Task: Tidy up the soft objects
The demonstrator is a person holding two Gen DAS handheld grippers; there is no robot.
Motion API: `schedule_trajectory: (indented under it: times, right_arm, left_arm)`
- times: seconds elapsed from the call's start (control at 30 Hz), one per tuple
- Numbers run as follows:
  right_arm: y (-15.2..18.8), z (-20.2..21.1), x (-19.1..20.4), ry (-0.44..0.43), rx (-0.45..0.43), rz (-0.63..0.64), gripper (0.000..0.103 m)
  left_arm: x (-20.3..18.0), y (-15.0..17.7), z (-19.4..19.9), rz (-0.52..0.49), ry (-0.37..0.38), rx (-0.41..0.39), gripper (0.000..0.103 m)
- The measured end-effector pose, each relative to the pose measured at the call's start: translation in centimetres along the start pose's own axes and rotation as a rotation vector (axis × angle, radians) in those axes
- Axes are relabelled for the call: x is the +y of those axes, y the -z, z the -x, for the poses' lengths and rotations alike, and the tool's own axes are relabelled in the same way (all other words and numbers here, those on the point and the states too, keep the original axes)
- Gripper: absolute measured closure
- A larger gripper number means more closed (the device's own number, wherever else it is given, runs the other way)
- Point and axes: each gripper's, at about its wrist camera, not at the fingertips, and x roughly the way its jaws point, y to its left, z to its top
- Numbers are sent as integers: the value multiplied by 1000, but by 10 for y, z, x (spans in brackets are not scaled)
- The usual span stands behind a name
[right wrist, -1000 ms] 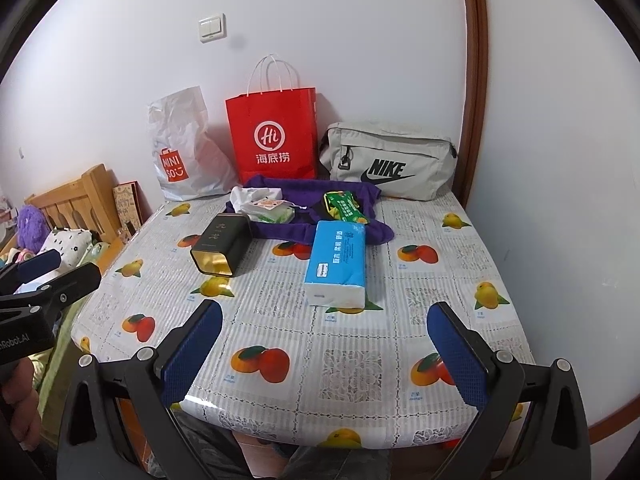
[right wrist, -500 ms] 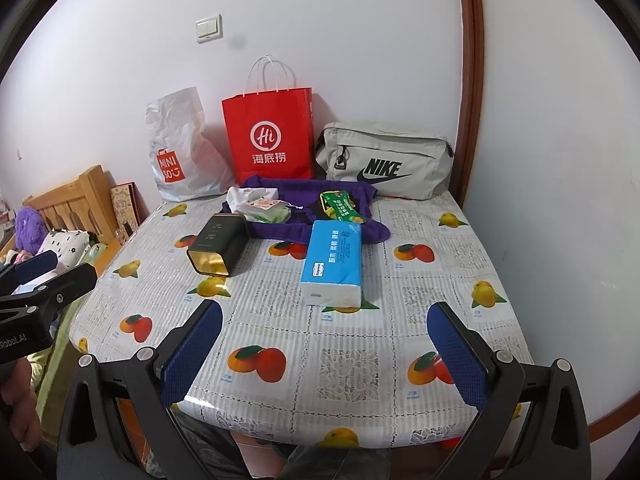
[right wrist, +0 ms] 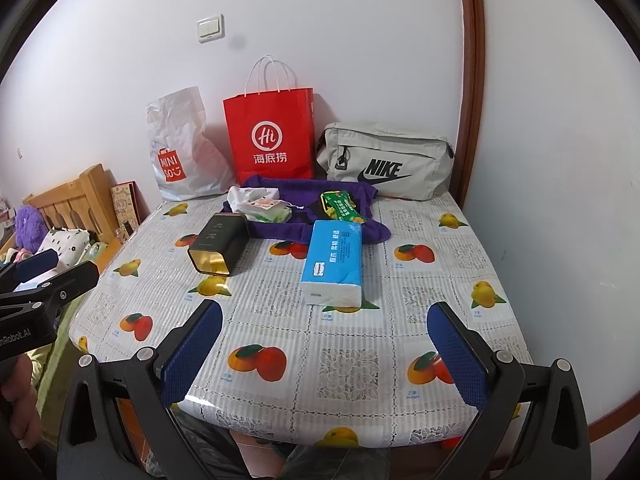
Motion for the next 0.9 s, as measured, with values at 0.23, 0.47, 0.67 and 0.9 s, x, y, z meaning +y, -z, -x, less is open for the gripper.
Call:
schedule_trajectory:
  times: [0.23, 0.47, 0.67, 0.9]
  right_arm:
    - [-1, 1, 0, -5, -1, 3, 2]
    - [-1, 1, 0, -4, -1, 3, 2]
    - [-1, 2, 0, -2, -2, 4, 2]
    - [-2, 2, -1, -2, -2, 5, 2]
  left_arm:
    - [1, 1, 0, 3, -4, 0, 6]
    - [2, 0, 0, 2, -2, 0, 6]
    - [2, 1, 0, 1, -4, 0, 6]
    - [2, 0, 0, 0, -4, -2, 6]
